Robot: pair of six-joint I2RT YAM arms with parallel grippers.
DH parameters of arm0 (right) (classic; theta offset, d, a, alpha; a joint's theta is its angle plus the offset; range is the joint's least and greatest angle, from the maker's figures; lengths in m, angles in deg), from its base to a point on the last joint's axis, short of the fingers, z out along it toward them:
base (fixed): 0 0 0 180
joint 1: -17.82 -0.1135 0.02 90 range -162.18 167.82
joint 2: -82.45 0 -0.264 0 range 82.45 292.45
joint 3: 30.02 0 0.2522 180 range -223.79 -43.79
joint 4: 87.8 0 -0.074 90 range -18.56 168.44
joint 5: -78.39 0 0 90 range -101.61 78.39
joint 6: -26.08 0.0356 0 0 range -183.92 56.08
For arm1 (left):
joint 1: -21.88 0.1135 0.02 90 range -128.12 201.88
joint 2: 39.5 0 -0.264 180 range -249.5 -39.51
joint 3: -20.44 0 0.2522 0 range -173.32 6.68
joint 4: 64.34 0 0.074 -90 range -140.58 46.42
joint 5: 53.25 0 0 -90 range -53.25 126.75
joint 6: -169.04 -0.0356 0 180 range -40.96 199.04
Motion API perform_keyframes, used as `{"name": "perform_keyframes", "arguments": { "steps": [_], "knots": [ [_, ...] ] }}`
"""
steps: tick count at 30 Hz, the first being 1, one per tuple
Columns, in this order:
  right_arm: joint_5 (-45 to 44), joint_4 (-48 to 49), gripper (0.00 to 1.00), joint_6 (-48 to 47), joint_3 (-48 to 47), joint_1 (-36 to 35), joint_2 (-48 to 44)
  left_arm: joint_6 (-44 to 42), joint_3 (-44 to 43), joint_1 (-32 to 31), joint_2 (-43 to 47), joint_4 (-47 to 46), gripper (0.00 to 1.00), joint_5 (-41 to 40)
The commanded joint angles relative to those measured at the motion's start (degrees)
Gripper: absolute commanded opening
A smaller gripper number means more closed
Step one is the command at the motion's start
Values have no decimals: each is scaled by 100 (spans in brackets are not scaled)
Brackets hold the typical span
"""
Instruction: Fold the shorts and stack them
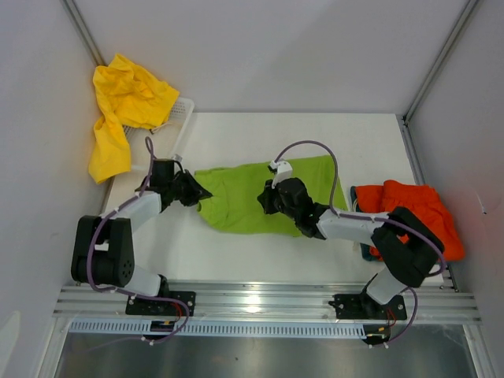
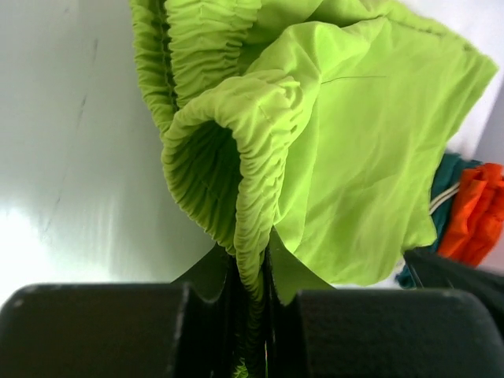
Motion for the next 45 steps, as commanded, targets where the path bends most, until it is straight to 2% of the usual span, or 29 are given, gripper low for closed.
{"name": "perform_keyframes", "arguments": {
  "steps": [1,4,7,10,11,13,20,24,28,33,37,40,45],
  "knots": [
    [1425,-257,0,698,-393,372,535,-502,-363,10,225,809,0,-355],
    [1936,-283,0,901,-762,400,1106,-695,-740,19,181,1291,0,-311],
    [1920,-239,0,1111,-921,277,1476,-862,-1196,10,224,1801,0,-416],
    [1525,-247,0,1384,-799,268,1652,-1099,-1514,10,269,2294,0,-827],
    [854,-396,0,1576,-755,233,1635,-1169,-1890,10,269,2653,0,-951],
    [408,-206,0,1719,-535,92,1573,-1354,-2199,10,234,2936,0,-1110],
    [723,-107,0,2123,-561,-110,1985,-1592,-2895,10,22,3657,0,-1417],
    [733,-361,0,2132,-1060,-479,2407,-1706,-3299,-87,23,4026,0,-1752],
    [785,-459,0,2193,-1448,-795,2636,-1812,-3642,-472,-39,4519,0,-2340],
    [996,-450,0,2246,-1519,-884,2497,-1724,-3625,-754,180,4660,0,-2675],
    [1032,-651,0,2220,-1493,-858,2242,-1671,-3844,-1227,268,4888,0,-2990],
    [961,-460,0,2290,-1064,-656,1777,-1662,-4055,-1493,277,5160,0,-3359],
    [1145,-687,0,2194,-1018,-330,1380,-1636,-4064,-1625,435,5275,0,-3606]
  ]
}}
